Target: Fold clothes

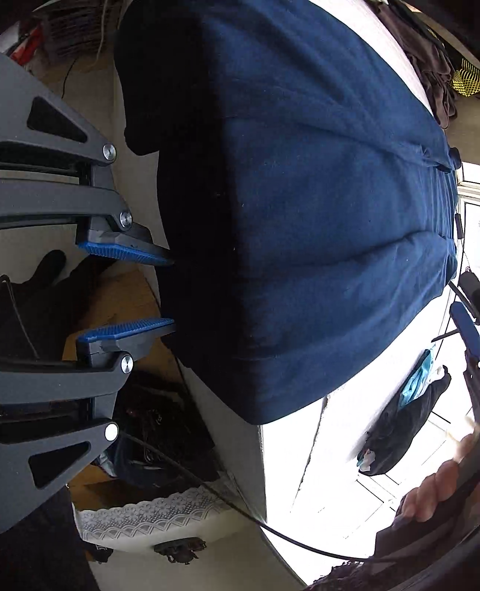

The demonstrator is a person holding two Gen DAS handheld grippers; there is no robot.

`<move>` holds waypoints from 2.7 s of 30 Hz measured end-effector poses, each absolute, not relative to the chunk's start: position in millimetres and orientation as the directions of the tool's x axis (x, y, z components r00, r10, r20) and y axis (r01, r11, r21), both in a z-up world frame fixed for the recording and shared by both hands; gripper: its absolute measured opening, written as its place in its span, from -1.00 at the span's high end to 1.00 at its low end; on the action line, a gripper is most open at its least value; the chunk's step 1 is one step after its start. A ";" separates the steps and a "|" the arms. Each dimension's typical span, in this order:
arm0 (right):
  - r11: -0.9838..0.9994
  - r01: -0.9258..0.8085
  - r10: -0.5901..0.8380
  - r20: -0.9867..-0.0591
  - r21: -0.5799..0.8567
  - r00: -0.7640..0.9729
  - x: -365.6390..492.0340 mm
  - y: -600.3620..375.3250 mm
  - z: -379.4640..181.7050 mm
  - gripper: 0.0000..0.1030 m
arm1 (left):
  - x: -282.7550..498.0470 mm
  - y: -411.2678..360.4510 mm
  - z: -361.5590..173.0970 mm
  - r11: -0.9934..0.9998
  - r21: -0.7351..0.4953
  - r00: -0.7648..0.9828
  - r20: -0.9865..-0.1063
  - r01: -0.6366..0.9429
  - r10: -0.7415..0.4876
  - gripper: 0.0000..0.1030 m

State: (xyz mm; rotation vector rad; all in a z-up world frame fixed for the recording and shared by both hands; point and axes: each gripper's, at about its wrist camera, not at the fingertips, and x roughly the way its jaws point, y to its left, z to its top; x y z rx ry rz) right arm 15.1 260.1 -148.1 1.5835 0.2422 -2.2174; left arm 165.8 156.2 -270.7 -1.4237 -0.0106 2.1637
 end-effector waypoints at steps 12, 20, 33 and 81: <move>-0.930 0.366 -0.089 -0.989 0.041 -0.116 -37.8 230.2 -206.3 0.28 | 160.2 145.9 -272.0 -0.827 -0.333 -0.300 -0.817 -0.452 0.493 0.83; -0.913 0.408 -0.080 -0.988 0.019 -0.133 -31.5 231.4 -205.0 0.43 | 165.0 138.5 -268.7 -0.811 -0.322 -0.296 -0.813 -0.489 0.502 0.28; -0.911 0.408 -0.122 -0.982 0.054 -0.142 -24.9 238.3 -198.8 0.87 | 155.0 138.2 -279.5 -0.790 -0.385 -0.257 -0.799 -0.477 0.544 0.95; -0.925 0.278 -0.300 -0.946 0.257 -0.124 -56.2 260.7 -113.8 0.93 | 200.2 112.1 -216.8 -0.816 -0.262 -0.348 -0.806 -0.515 0.478 0.95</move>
